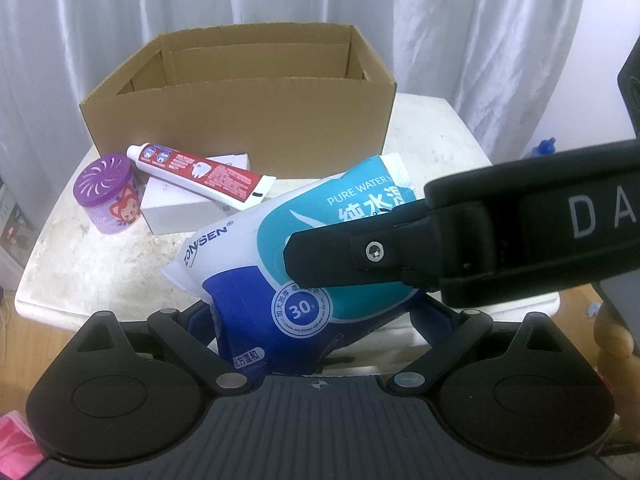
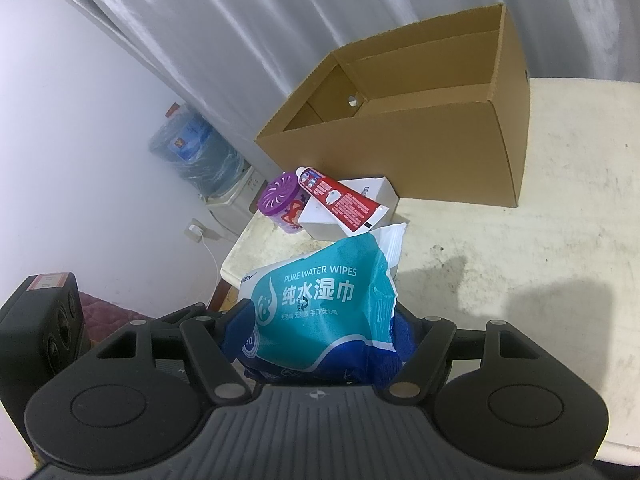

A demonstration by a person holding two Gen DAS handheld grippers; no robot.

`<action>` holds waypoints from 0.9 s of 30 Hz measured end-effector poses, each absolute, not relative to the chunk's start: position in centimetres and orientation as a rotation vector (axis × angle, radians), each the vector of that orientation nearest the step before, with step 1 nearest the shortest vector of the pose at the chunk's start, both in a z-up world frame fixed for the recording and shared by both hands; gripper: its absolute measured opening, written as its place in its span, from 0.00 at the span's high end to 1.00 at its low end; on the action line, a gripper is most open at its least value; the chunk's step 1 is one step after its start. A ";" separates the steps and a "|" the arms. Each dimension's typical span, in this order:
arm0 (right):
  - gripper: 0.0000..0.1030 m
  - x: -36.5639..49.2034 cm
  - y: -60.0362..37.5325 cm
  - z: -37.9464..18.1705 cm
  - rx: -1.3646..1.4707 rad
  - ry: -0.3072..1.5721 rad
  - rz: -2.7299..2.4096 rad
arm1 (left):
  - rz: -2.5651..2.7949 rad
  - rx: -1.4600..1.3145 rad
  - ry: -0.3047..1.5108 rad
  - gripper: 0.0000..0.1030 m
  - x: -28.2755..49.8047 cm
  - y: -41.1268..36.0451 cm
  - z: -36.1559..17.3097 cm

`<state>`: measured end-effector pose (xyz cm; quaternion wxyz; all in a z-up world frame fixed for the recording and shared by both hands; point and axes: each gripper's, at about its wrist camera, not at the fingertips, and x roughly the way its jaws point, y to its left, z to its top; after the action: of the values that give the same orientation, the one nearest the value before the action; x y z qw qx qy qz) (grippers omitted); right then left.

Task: Organize objects
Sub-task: 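Carry the wet wipes pack with the right gripper over the cardboard box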

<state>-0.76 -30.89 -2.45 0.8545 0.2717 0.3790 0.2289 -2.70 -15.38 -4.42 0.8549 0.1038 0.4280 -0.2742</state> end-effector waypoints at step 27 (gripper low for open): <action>0.29 -0.2 -31.6 3.2 0.492 0.611 0.525 | -0.548 0.199 0.721 0.07 -1.4 -15.4 1.1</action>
<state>-0.25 -31.59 3.22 0.8908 0.2368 0.2942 0.2527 -1.35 -15.37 1.11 0.8945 0.0959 0.3475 -0.2645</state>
